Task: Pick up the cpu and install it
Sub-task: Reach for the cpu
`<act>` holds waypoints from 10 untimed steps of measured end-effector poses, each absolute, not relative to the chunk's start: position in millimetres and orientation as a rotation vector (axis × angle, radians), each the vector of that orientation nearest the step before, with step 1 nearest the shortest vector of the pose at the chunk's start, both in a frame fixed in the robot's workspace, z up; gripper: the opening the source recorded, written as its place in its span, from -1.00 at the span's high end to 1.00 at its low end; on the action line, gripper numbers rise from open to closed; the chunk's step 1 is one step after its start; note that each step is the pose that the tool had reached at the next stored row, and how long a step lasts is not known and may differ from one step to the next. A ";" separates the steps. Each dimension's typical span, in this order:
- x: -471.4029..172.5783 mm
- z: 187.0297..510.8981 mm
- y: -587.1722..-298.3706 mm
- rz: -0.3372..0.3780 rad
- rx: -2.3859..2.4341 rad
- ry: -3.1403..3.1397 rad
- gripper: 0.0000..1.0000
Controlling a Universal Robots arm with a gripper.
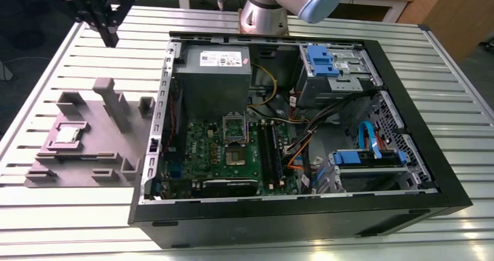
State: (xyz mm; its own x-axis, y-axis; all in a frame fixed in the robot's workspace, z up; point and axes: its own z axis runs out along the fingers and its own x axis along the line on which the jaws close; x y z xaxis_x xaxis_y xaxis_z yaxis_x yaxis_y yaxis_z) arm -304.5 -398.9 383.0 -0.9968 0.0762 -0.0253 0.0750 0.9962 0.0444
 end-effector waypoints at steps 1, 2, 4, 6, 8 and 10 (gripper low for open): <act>-305.2 383.0 -398.9 0.068 0.118 3.112 0.80; -306.0 383.0 -399.0 0.068 0.118 3.112 0.80; -307.4 383.0 -398.9 0.068 0.118 3.112 0.80; -308.8 383.0 -398.9 0.068 0.118 3.112 0.80; -310.1 383.0 -398.9 0.068 0.118 3.112 0.80; -311.5 382.9 -398.9 0.068 0.118 3.112 0.80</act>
State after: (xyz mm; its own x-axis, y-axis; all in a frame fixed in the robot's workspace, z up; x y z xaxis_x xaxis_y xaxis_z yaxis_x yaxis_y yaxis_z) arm -311.5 -398.9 382.9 -0.9968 0.0763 -0.0254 0.0751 0.9962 0.0445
